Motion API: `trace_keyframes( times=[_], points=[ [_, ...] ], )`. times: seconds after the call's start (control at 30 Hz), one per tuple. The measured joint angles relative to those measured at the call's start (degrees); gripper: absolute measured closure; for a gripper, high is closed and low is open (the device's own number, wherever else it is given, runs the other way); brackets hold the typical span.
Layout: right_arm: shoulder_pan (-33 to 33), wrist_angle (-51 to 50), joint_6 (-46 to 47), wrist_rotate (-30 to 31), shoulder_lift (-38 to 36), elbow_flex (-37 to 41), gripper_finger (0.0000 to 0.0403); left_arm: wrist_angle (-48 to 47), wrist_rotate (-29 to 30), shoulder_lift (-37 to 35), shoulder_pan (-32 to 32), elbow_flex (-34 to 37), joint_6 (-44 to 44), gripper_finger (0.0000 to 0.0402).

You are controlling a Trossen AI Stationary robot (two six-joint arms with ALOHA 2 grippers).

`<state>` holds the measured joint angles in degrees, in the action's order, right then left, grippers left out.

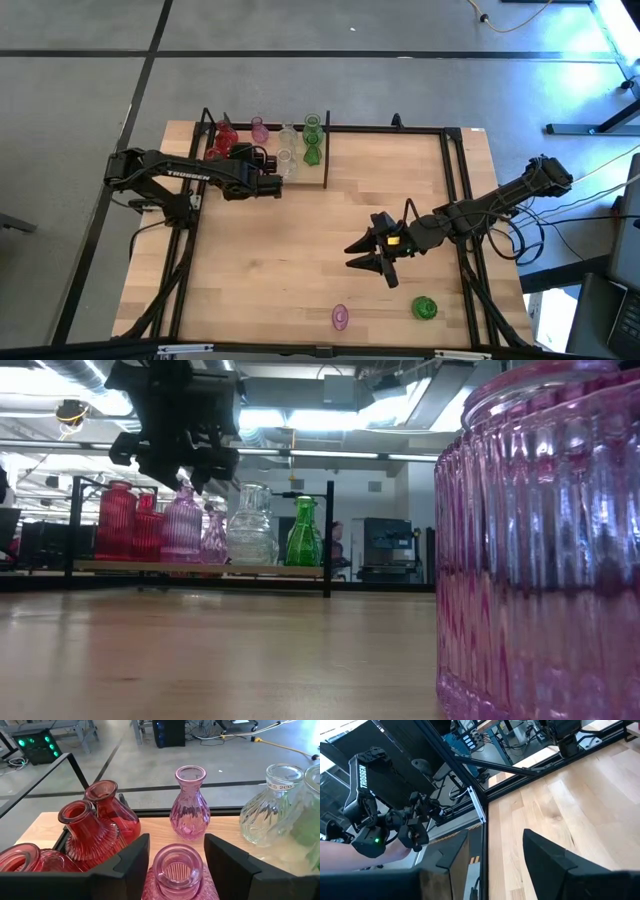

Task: Sort vases onto shelf
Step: Put the left purple vase on the shelf aligned with the other purple vase

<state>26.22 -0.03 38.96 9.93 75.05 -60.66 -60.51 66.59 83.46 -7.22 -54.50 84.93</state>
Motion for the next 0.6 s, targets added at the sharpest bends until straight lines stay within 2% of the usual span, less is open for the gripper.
trace_keyframes(
  times=[0.3,0.43,0.6],
  points=[
    [0.0,0.4,0.5,0.0,0.0,0.0,0.0235,-1.0,1.6,0.0,0.5,-0.8,0.0,0.0218],
    [0.0,0.5,1.3,0.0,0.0,0.0,0.0235,-4.7,6.4,-0.4,2.1,-5.5,-0.3,0.0218],
    [0.0,0.5,1.3,0.0,0.0,0.0,0.0235,-6.9,10.4,-0.3,2.8,-11.5,-7.6,0.0218]
  ],
)
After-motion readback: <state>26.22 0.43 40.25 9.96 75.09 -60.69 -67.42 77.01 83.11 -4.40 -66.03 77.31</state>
